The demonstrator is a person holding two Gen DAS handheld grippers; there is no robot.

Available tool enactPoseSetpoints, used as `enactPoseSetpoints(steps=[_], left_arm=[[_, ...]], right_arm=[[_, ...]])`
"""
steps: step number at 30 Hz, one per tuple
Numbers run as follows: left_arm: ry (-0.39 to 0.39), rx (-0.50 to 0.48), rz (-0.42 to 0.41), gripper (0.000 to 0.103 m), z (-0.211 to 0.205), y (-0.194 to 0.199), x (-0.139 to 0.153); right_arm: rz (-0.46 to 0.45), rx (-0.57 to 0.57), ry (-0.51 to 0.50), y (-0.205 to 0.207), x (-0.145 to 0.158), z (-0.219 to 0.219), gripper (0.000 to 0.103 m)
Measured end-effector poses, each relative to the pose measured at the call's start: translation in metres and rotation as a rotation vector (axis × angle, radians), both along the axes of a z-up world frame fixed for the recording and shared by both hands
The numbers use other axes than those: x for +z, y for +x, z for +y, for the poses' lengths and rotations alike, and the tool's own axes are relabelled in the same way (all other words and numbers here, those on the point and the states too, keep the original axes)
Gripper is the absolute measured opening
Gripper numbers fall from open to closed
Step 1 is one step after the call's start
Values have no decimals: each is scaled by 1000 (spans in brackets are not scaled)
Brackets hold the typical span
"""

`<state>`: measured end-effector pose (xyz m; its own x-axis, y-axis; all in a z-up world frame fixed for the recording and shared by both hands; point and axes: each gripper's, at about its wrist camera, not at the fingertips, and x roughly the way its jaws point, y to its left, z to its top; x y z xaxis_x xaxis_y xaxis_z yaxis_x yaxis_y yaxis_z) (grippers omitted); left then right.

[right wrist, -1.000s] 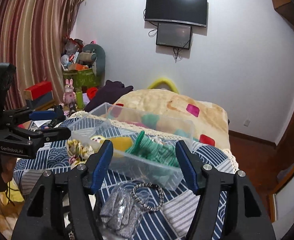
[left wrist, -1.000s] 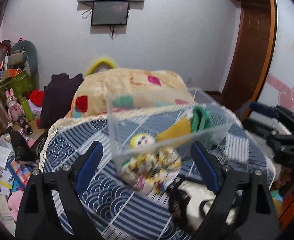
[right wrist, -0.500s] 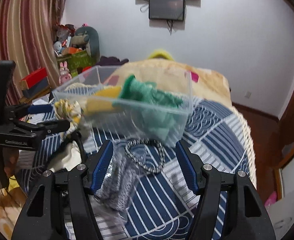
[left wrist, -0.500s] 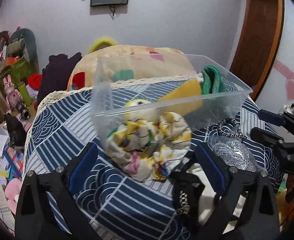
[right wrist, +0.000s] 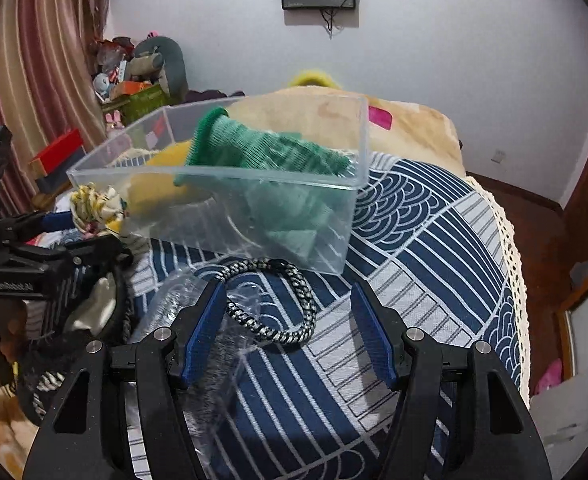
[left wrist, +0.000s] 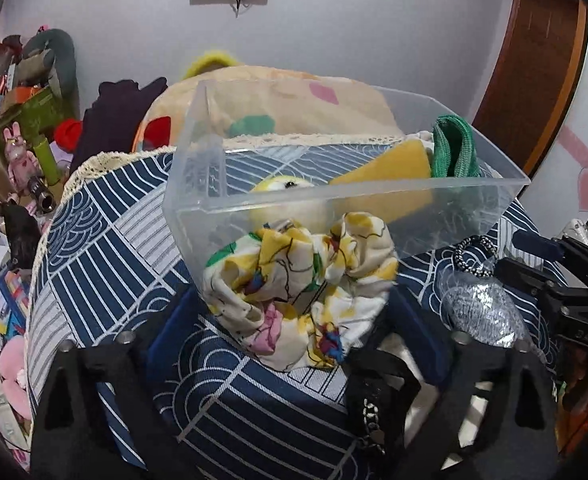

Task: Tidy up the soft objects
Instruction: 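Grasp the braided black-and-white cord with the right tool while the left tool grasps the floral cloth, then lower the floral cloth and braided cord into the box and open both tools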

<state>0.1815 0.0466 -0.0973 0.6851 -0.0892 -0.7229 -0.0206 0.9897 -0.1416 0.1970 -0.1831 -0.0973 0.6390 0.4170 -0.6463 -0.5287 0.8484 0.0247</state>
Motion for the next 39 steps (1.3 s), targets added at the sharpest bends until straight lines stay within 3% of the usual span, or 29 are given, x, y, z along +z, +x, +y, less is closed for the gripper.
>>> enactPoseSetpoints(steps=[4, 8, 13, 16, 20, 39], left_arm=[[-35, -18, 14, 65, 6, -2, -3], [-50, -30, 22, 48, 5, -4, -4], [-48, -47, 14, 31, 0, -9, -3], [-44, -54, 6, 22, -1, -12, -2], [-30, -57, -17, 18, -2, -20, 2], [-43, -55, -187, 18, 12, -62, 56]], right_arm=[[6, -22, -21, 2, -2, -6, 61], [16, -33, -45, 2, -4, -10, 47], [42, -38, -48, 6, -6, -15, 37], [37, -35, -46, 7, -5, -13, 12], [20, -42, -25, 4, -3, -15, 8], [-175, -22, 109, -31, 55, -17, 7]])
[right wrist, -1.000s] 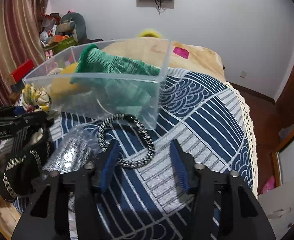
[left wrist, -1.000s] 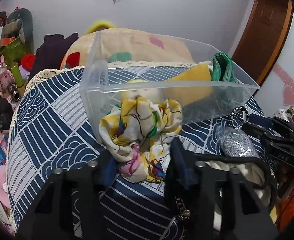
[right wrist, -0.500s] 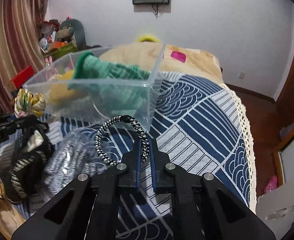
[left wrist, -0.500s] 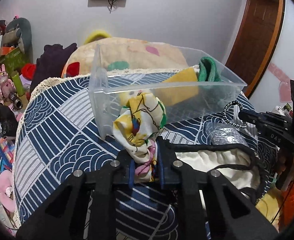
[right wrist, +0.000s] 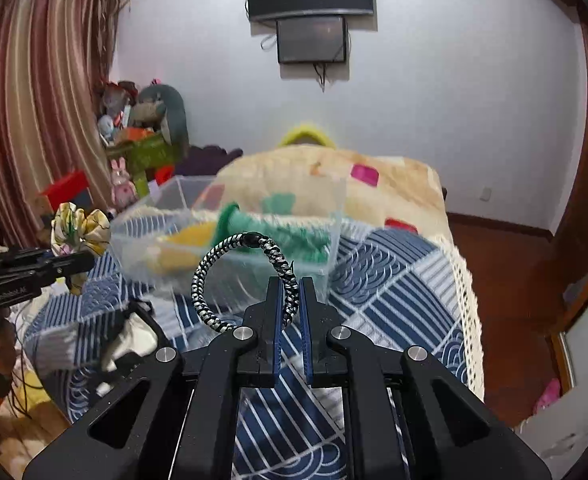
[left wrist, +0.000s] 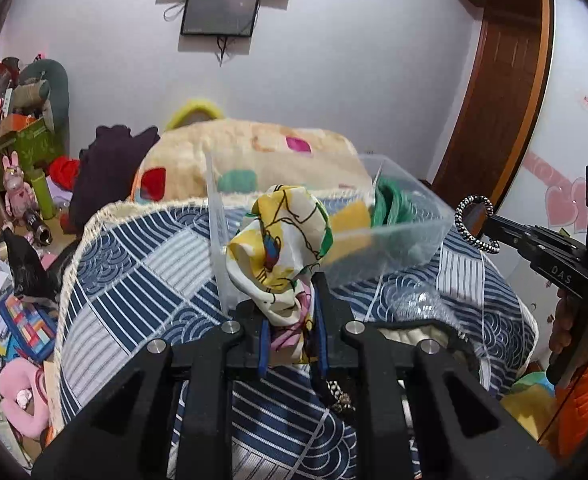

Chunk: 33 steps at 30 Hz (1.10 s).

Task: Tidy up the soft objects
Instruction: 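Lower the floral cloth and braided cord into the box and open both tools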

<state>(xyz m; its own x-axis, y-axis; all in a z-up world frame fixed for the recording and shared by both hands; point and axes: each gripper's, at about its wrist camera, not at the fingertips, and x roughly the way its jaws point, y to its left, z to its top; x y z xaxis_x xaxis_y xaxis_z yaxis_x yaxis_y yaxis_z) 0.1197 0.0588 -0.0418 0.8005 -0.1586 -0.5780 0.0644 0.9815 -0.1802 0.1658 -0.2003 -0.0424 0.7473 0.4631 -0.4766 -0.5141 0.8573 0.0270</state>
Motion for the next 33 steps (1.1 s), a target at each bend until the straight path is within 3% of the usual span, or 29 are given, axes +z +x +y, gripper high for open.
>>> enactPoseSetpoints(steps=[7, 13, 27, 33], left_arm=[[15, 12, -60, 18, 3, 12, 21], [-8, 0, -62, 18, 10, 37, 25], [4, -22, 63, 18, 8, 106, -4], [61, -17, 90, 18, 0, 125, -14]], right_arm=[[-54, 19, 25, 8, 18, 17, 7], [-92, 18, 11, 20, 26, 38, 7], [-55, 47, -46, 56, 25, 77, 7], [-15, 57, -78, 72, 18, 91, 7]])
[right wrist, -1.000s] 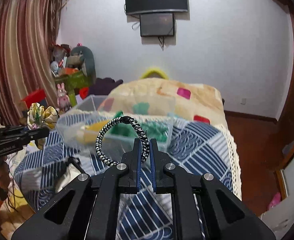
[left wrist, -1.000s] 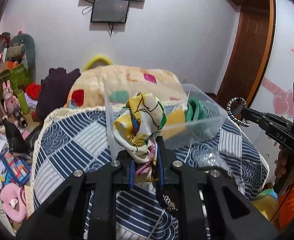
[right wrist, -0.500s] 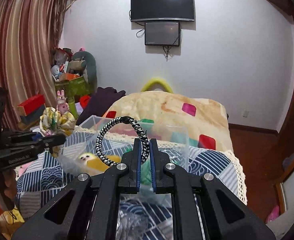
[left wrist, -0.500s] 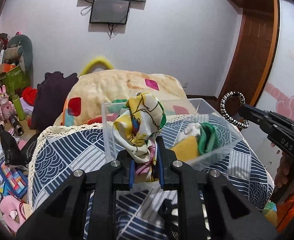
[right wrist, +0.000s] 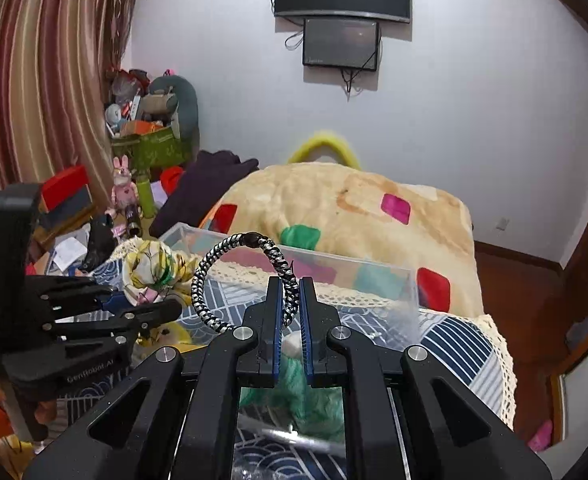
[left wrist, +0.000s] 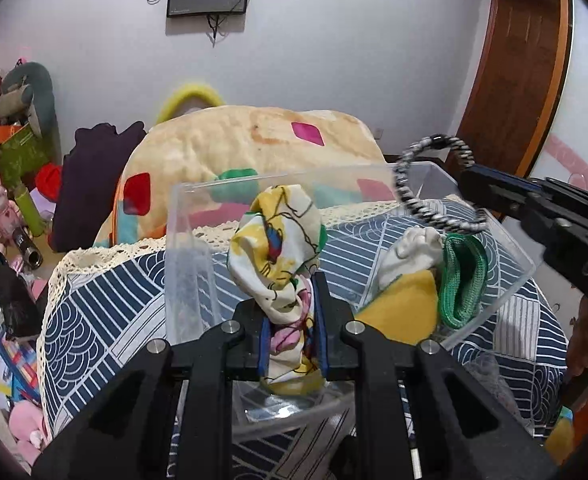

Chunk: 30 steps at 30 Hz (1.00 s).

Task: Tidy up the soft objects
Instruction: 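Lower the floral cloth and braided cord into the box and open both tools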

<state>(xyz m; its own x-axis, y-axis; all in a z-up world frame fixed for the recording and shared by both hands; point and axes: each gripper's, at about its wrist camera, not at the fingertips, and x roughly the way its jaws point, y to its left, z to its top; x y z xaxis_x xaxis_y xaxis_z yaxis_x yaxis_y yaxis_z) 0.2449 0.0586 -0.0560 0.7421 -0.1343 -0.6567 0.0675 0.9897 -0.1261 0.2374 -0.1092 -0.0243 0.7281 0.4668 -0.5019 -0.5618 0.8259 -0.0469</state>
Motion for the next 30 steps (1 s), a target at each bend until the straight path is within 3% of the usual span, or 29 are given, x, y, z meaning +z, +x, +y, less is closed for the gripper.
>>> enactPoseSetpoints(steps=[6, 11, 16, 21, 25, 27, 30], left_arm=[[9, -7, 8, 19, -3, 5, -1], [47, -14, 1, 41, -10, 2, -1], [22, -12, 0, 44, -7, -1, -2], [-21, 10, 0, 44, 3, -4, 2], [-60, 33, -14, 45, 12, -12, 11], [-58, 42, -24, 45, 13, -16, 15], [-43, 45, -38, 49, 12, -24, 22]], right_arm=[[45, -10, -68, 16, -12, 13, 7], [65, -7, -113, 20, -22, 18, 7], [73, 0, -124, 19, -22, 17, 12], [60, 9, -95, 14, -16, 10, 46], [34, 17, -73, 5, -8, 6, 55], [21, 11, -50, 2, -5, 3, 68], [-2, 13, -15, -6, 3, -1, 69]])
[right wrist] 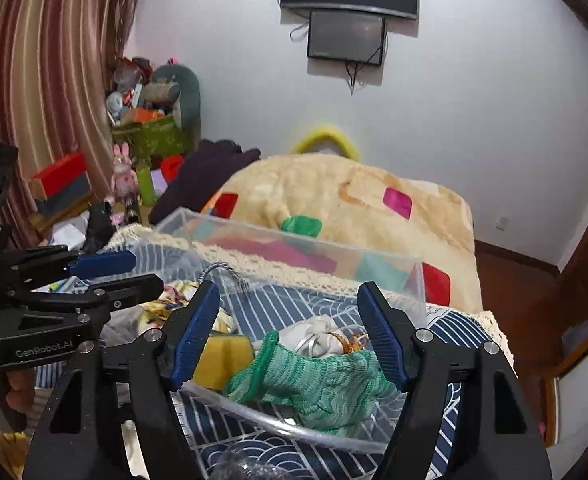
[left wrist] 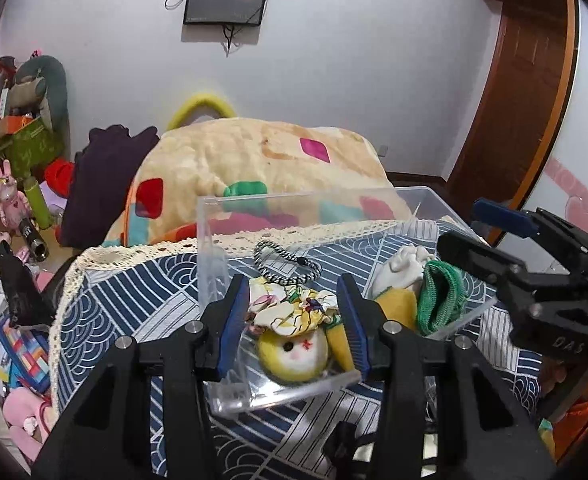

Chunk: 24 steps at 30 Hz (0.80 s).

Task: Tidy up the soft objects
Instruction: 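Lower the floral cloth and braided cord into the box and open both tools, then grasp the black-strapped white mask with the left tool while the right tool grasps the bagged silver glove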

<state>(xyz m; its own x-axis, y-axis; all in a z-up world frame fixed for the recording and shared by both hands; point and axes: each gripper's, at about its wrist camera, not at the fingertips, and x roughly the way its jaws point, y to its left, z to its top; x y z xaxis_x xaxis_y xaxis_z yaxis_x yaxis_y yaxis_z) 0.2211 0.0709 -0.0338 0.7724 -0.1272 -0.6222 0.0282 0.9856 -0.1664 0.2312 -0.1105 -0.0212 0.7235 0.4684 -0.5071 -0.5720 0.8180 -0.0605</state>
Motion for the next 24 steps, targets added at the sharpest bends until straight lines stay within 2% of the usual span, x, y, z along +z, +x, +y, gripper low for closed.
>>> enactPoseSetpoints(steps=[4, 7, 11, 15, 19, 24], left_arm=[[23, 4, -26, 59, -1, -17, 8], [23, -5, -42, 64, -2, -29, 11], [17, -24, -43, 67, -6, -48, 11], [50, -46, -38, 71, -17, -68, 5], [58, -70, 6, 71, -23, -80, -11], [14, -96, 102, 71, -29, -90, -43]], right_arm=[[-28, 4, 24, -12, 7, -9, 69], [-56, 4, 42, -25, 11, -18, 74], [-92, -2, 53, -43, 12, -30, 76], [-102, -13, 49, -55, 5, -39, 77], [-85, -15, 35, -62, -6, -45, 77], [-67, -41, 17, -72, -23, -52, 77]])
